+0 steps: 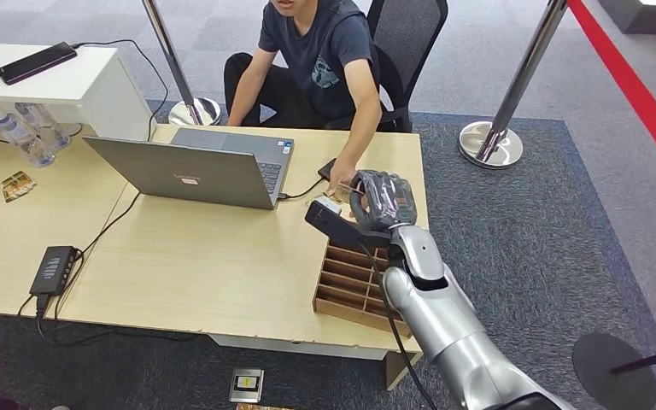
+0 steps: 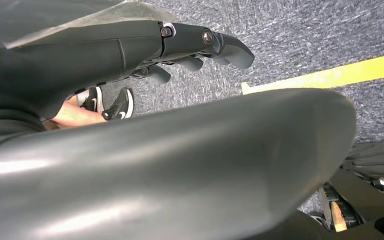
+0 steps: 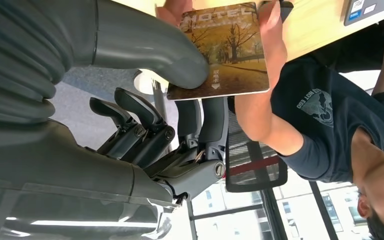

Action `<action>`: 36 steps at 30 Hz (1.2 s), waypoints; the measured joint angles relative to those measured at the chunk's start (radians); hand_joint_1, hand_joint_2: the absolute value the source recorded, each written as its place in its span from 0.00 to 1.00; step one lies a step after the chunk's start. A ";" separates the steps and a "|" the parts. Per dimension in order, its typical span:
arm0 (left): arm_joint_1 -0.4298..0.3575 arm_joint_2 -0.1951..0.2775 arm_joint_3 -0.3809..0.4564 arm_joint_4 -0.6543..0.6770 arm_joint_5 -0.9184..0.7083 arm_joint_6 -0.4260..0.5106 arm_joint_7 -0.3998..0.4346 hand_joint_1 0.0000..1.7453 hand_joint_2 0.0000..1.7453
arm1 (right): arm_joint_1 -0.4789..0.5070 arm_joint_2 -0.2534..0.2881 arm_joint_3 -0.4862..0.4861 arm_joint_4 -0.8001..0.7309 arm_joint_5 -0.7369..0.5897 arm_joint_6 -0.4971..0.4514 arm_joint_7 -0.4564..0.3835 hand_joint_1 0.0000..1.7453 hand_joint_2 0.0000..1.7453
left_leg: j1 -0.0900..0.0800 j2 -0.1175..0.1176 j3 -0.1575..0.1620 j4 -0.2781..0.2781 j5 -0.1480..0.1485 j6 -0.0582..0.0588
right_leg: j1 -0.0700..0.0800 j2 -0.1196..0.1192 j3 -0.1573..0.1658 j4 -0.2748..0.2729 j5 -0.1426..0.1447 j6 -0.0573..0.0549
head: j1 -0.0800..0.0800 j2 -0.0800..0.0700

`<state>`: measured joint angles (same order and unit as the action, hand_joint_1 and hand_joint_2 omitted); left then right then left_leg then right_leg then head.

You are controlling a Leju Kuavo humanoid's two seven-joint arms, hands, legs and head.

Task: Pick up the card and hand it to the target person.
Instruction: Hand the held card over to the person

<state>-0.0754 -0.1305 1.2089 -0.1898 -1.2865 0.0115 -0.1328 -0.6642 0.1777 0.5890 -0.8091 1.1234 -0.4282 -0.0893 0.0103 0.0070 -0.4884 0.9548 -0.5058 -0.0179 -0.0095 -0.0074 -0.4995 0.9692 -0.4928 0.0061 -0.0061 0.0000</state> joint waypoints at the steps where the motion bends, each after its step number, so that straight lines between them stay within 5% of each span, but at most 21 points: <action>1: 0.000 0.000 0.000 0.000 0.000 0.000 0.000 0.00 0.00 | 0.001 0.000 0.000 0.000 0.002 0.000 0.002 1.00 1.00 | 0.000 0.000 0.000 0.000 0.000 0.000 | 0.000 0.000 0.000 0.000 0.000 0.000 | 0.000 0.000; 5: 0.000 0.000 0.000 0.000 -0.002 -0.001 0.000 0.00 0.00 | 0.004 -0.001 -0.001 0.000 0.012 0.000 0.012 1.00 1.00 | 0.000 0.000 0.000 0.000 0.000 0.000 | 0.000 0.000 0.000 0.000 0.000 0.000 | 0.000 0.000; 9: 0.000 0.000 0.000 0.000 -0.002 -0.002 0.000 0.00 0.00 | 0.009 -0.003 -0.007 0.000 0.017 0.000 0.017 0.01 1.00 | 0.000 0.000 0.000 0.000 0.000 0.000 | 0.000 0.000 0.000 0.000 0.000 0.000 | 0.000 0.000; 20: 0.003 -0.001 0.000 0.000 -0.002 -0.004 -0.005 0.00 0.00 | 0.133 -0.039 -0.085 -0.170 -0.001 -0.076 0.008 0.00 1.00 | 0.000 0.000 -0.001 0.000 0.000 0.000 | 0.000 0.000 -0.001 -0.001 0.000 0.000 | 0.000 0.000; 30: 0.009 -0.004 0.000 0.000 0.009 -0.003 -0.001 0.00 0.00 | 0.388 -0.111 -0.289 -0.486 -0.056 -0.210 -0.036 0.00 1.00 | 0.000 -0.001 -0.002 0.000 -0.001 0.001 | -0.001 0.000 -0.001 -0.002 0.000 0.000 | 0.000 0.000; 36: 0.013 -0.007 0.006 0.000 0.028 0.002 0.001 0.00 0.00 | 0.597 -0.115 -0.452 -0.631 -0.056 -0.186 0.002 0.00 1.00 | 0.000 -0.001 -0.002 0.000 -0.002 0.001 | -0.001 0.000 -0.002 -0.002 -0.001 0.001 | 0.000 0.000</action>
<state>-0.0627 -0.1374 1.2154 -0.1896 -1.2586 0.0135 -0.1320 -0.0675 0.0626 0.1370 -1.4399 1.0675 -0.6143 -0.0876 0.0103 0.0062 -0.4907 0.9548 -0.5074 -0.0171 -0.0101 -0.0075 -0.5012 0.9669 -0.4934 0.0068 -0.0059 0.0000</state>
